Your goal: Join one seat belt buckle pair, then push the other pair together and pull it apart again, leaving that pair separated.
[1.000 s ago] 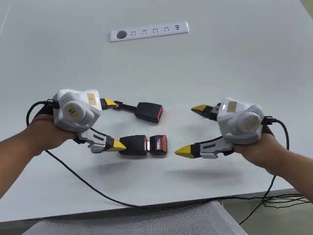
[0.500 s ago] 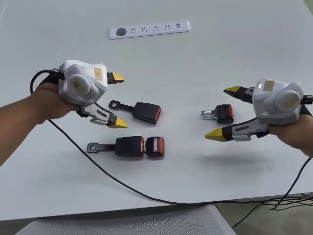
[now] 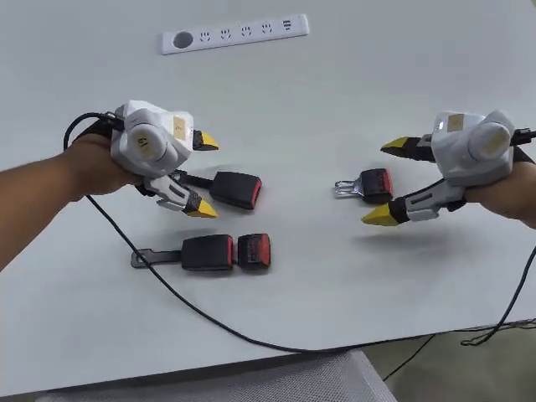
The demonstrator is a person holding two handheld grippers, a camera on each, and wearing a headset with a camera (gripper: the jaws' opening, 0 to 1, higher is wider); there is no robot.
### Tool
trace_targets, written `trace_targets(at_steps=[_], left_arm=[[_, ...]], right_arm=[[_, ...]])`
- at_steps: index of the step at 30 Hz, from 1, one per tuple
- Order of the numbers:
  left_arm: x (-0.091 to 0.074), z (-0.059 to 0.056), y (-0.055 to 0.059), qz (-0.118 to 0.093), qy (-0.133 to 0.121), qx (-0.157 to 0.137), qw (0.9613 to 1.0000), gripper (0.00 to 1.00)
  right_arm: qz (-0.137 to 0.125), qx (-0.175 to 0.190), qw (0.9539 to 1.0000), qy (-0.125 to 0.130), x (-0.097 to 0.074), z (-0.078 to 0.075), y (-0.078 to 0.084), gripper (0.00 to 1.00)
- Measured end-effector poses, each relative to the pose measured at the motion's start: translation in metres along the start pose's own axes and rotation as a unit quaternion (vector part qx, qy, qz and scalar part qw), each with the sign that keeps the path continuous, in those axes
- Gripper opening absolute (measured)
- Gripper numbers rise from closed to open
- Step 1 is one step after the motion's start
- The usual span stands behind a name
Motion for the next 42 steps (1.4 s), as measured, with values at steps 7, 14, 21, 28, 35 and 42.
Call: trace_targets(at_steps=[7,14,21,28,35,42], left_arm=[[0.014,0.002,0.009,0.015,0.026,0.005,0.9995,0.65],[0.021,0.0,0.007,0.008,0.051,0.004,0.9987,0.59],[0.021,0.003,0.004,0.008,0.054,0.008,0.9985,0.53],[0.022,0.004,0.001,-0.002,0.041,-0.007,0.9991,0.39],[0.02,0.002,0.002,-0.017,0.004,-0.066,0.9977,0.36],[0.021,0.001,-0.001,-0.013,-0.008,-0.082,0.9965,0.36]], right_arm=[[0.015,-0.004,0.9996,-0.023,0.004,-0.006,0.01,0.71],[0.029,-0.031,0.9979,-0.049,0.006,-0.007,0.014,0.6],[0.027,-0.043,0.9972,-0.055,0.01,-0.01,0.014,0.5],[0.027,-0.062,0.9969,-0.04,0.009,-0.014,0.017,0.37],[0.011,-0.06,0.9978,-0.026,0.01,-0.014,0.018,0.36],[-0.01,-0.037,0.9991,-0.018,0.01,-0.014,0.018,0.35]])
Point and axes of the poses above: the centre of the closed fingertips' face, and the gripper's own axes: x roughly forward along the fingers, z roughly to its left, y roughly out of its underside, the point moved 6 cm from there along -x, roughly backward along the fingers, and after that the axes turned 6 degrees about y, right-handed, at the moved point
